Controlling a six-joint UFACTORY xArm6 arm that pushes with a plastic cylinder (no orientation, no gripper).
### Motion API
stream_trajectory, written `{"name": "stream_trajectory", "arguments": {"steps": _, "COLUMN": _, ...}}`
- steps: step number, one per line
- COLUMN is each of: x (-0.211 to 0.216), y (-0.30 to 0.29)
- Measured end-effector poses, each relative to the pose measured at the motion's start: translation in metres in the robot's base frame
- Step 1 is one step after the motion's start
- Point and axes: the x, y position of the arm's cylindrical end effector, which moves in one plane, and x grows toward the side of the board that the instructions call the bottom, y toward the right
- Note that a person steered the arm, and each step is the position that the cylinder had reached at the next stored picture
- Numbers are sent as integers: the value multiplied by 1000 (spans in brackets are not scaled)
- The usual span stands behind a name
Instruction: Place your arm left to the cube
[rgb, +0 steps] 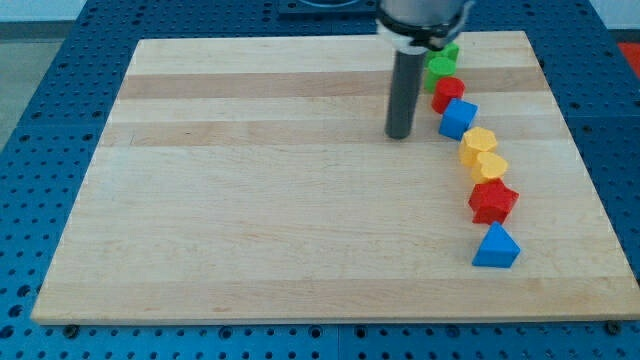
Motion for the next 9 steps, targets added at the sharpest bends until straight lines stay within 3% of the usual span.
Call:
{"name": "stream_trajectory", "arguments": {"steps": 5, "x": 0, "y": -82}}
{"name": "stream_trajectory", "arguments": {"steps": 7, "x": 5, "y": -7}}
{"name": "stream_trajectory", "arguments": {"steps": 9, "x": 5, "y": 14}}
